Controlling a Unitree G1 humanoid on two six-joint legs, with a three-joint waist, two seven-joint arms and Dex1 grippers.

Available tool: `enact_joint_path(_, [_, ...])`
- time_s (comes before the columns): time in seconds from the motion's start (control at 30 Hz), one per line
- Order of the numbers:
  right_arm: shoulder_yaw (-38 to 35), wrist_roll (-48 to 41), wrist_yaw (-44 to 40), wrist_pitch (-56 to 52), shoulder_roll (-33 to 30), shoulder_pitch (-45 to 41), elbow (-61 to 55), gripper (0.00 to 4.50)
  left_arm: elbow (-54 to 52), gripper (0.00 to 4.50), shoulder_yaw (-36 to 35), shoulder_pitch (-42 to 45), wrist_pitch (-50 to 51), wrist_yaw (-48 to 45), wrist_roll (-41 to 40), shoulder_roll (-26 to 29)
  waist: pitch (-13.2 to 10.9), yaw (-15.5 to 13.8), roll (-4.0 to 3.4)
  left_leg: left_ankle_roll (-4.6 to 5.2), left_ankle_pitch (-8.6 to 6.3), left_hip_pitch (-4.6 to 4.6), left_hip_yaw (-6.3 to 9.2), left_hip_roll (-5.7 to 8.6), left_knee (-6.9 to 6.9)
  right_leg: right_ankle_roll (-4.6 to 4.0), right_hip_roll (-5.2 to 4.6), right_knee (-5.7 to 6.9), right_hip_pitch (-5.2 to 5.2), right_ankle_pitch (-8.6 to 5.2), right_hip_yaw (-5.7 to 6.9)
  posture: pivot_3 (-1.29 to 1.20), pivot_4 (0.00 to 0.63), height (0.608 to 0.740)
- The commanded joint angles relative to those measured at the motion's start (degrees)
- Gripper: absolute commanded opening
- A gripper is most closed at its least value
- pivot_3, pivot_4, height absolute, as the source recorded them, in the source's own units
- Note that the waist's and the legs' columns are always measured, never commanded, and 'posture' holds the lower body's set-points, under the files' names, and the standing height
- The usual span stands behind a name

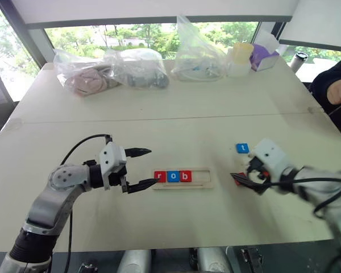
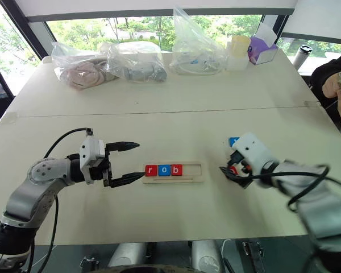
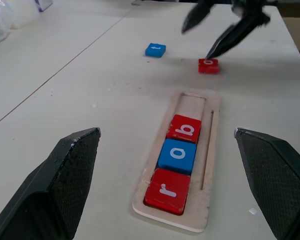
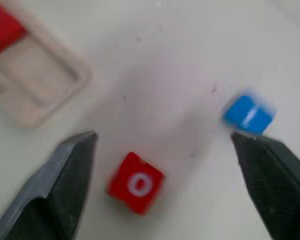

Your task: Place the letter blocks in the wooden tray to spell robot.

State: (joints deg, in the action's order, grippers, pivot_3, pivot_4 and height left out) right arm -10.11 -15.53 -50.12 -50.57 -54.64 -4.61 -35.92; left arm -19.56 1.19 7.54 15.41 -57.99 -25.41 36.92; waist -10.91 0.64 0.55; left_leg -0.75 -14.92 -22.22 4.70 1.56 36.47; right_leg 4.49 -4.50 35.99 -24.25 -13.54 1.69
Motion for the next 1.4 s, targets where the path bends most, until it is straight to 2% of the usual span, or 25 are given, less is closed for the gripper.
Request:
enact_joint_path(0.03, [1.03,0.72,-16.07,21.85,-6.85,1.48,13.79,4.41,-0.46,4.50,-0.03,0.37,-1.01,0.21,0.25,-0.16,-0.01,-0.07,0.08,0.02,-0.01,0.04,0.01,-0.05,0.01,0.06,0.05,0.01,0.05,0.04,0.01,0.00,0.150,0.740])
enact_joint_path(0.13, [5.25,2.24,-24.27,33.77,-9.95,-2.29,26.75,4.41,-0.74,4.50,0.03,0.31,-0.86,0.26,0.33,-0.16,-0.03,-0.05,0.08,0.02,-0.01,0.05,-0.01,-0.06,0.04,-0.02,0.04,0.05,0.06,0.09,0.00,0.00,0.150,0.740])
enact_joint_path(0.3, [11.27,3.33,-30.42,42.87,-6.26,-11.31,40.44,4.41,-0.73,4.50,-0.73,0.11,-0.99,0.10,0.35,0.38,-0.04,0.20,0.06,0.02,-0.01,0.12,-0.10,-0.13,0.10,-0.26,0.07,0.10,0.06,0.22,-0.05,0.00,0.150,0.740])
enact_joint_path(0.47, [15.85,6.21,-32.45,47.46,-3.43,-14.97,46.84,4.41,-1.71,4.50,-1.29,-0.68,-0.83,0.57,0.17,0.69,-0.05,-0.28,0.04,0.01,0.00,0.07,-0.02,-0.15,0.09,-0.23,0.05,0.10,0.05,0.24,-0.05,0.00,0.150,0.740])
enact_joint_path(0.7, [18.17,7.97,-32.64,50.32,-0.60,-16.81,51.53,4.41,-2.35,4.50,-1.64,-1.40,-0.92,0.99,0.10,1.15,-0.05,-0.15,0.03,-0.01,0.00,0.03,-0.04,-0.14,0.30,-0.25,-0.02,0.14,0.08,0.24,-0.08,0.00,0.150,0.740])
enact_joint_path(0.8, [18.09,8.06,-32.16,50.96,0.54,-17.45,53.02,3.58,-2.67,4.50,-1.48,-1.37,-0.76,1.32,0.23,1.06,-0.04,-0.08,0.03,-0.01,0.00,0.04,-0.03,-0.15,0.35,-0.25,0.00,0.14,0.11,0.25,-0.08,0.00,0.150,0.740])
enact_joint_path(0.87, [17.84,7.74,-31.48,50.78,1.49,-17.96,52.56,2.61,-2.70,4.50,-1.48,-1.40,-0.82,1.47,0.30,1.03,-0.04,-0.09,0.03,-0.01,-0.01,0.03,-0.03,-0.15,0.36,-0.25,0.00,0.15,0.11,0.25,-0.08,0.00,0.150,0.740])
enact_joint_path(0.9, [17.78,7.67,-31.27,50.61,1.74,-18.09,52.20,1.97,-2.72,4.50,-1.49,-1.42,-0.83,1.52,0.30,1.04,-0.04,-0.10,0.03,-0.01,-0.01,0.03,-0.03,-0.15,0.36,-0.24,0.01,0.15,0.12,0.25,-0.08,0.00,0.150,0.740])
enact_joint_path(0.97, [17.39,6.61,-31.20,49.41,2.03,-17.52,49.18,1.10,-2.77,4.50,-1.51,-1.54,-0.85,1.65,0.32,1.06,-0.04,-0.09,0.02,-0.01,-0.01,0.04,-0.02,-0.15,0.36,-0.24,0.02,0.15,0.11,0.25,-0.08,0.00,0.150,0.740])
enact_joint_path(1.07, [16.91,5.99,-29.80,47.64,2.31,-16.62,43.02,1.12,-2.76,4.50,-1.53,-1.61,-0.83,1.87,0.34,1.08,-0.05,-0.15,0.01,-0.01,-0.01,0.03,-0.01,-0.16,0.36,-0.24,0.01,0.15,0.11,0.26,-0.08,0.00,0.150,0.740])
enact_joint_path(1.23, [17.54,3.22,-27.18,38.88,4.49,-17.71,31.26,1.12,-2.58,4.50,-1.31,-1.26,-0.73,2.21,0.41,0.99,-0.05,-0.17,0.00,-0.01,-0.01,0.02,0.01,-0.17,0.40,-0.24,0.01,0.17,0.10,0.26,-0.08,0.00,0.150,0.740])
enact_joint_path(1.4, [21.78,5.69,-23.95,32.90,6.98,-19.13,25.13,1.12,-2.82,4.50,-1.05,-1.30,-0.71,2.69,0.58,0.75,-0.04,-0.40,0.00,-0.01,-0.01,-0.06,0.04,-0.16,0.45,-0.23,-0.01,0.15,0.09,0.26,-0.08,0.00,0.150,0.740])
